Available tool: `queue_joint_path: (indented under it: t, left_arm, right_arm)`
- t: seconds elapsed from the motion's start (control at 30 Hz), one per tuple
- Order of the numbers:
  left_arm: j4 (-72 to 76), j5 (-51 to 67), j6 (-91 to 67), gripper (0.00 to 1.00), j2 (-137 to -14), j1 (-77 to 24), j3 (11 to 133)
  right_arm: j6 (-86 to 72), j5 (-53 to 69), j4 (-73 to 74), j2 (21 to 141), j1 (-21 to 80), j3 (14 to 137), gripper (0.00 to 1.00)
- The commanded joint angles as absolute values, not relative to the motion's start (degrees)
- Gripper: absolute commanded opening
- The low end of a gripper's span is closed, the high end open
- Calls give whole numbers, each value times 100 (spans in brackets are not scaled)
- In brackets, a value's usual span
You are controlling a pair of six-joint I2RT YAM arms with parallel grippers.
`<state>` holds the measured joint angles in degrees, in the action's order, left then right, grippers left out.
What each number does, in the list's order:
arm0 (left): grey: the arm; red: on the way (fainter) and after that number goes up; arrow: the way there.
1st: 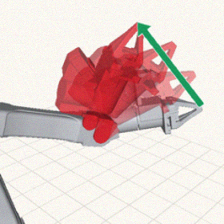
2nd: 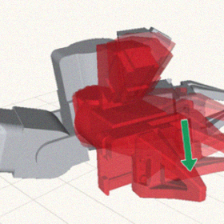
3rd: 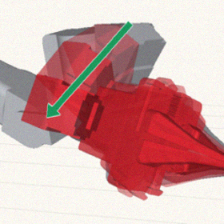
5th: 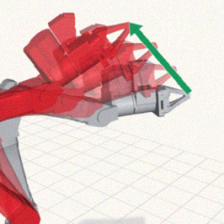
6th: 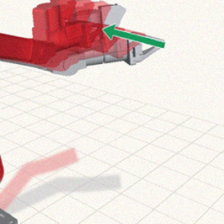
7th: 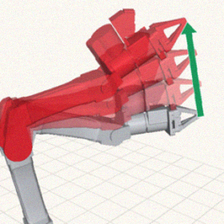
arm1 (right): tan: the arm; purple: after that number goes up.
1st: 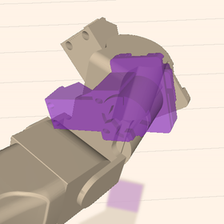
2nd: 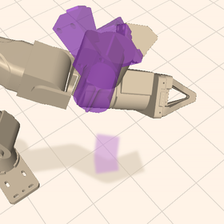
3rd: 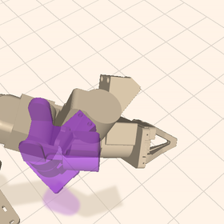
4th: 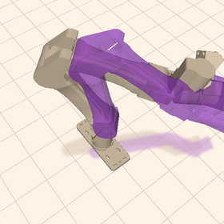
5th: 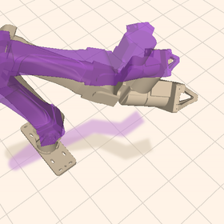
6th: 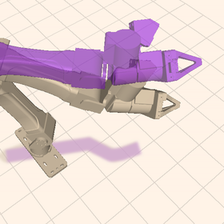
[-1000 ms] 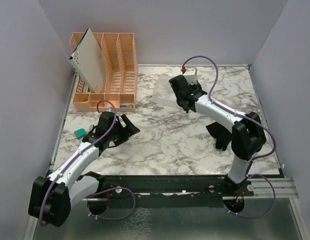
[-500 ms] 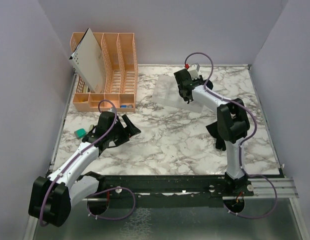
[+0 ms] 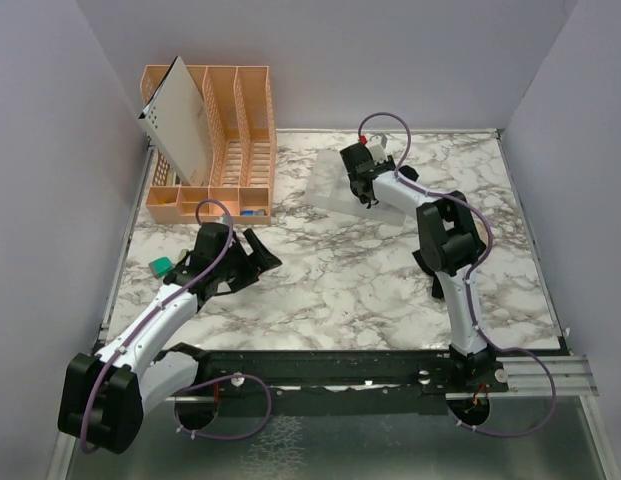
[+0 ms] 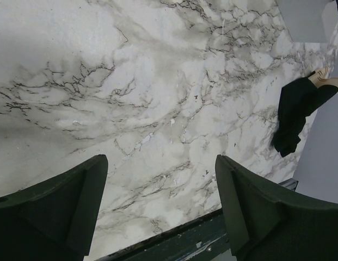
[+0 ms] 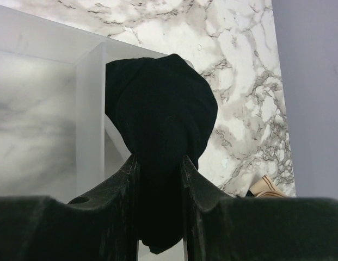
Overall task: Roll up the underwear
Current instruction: Place the underwear in the storage box.
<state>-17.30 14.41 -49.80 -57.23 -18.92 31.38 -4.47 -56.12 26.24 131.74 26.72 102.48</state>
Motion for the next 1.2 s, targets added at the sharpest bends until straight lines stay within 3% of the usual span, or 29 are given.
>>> queue_joint_path:
  t: [0.0, 0.73, 1.17]
  left_arm:
    - [-1774, 1573, -4872, 86, -5736, -1837, 3080]
    - [-1665, 1659, -4882, 86, -5915, -1811, 3080]
    - [-1633, 1701, -4877, 86, -5972, -1802, 3116]
  right_arm:
    - [-596, -5078, 2683, 13427, 2687, 10284, 0]
    - [-970, -4403, 1735, 12608, 2643, 9044, 1]
    - [-1857, -3143, 1468, 12169, 2157, 8396, 5]
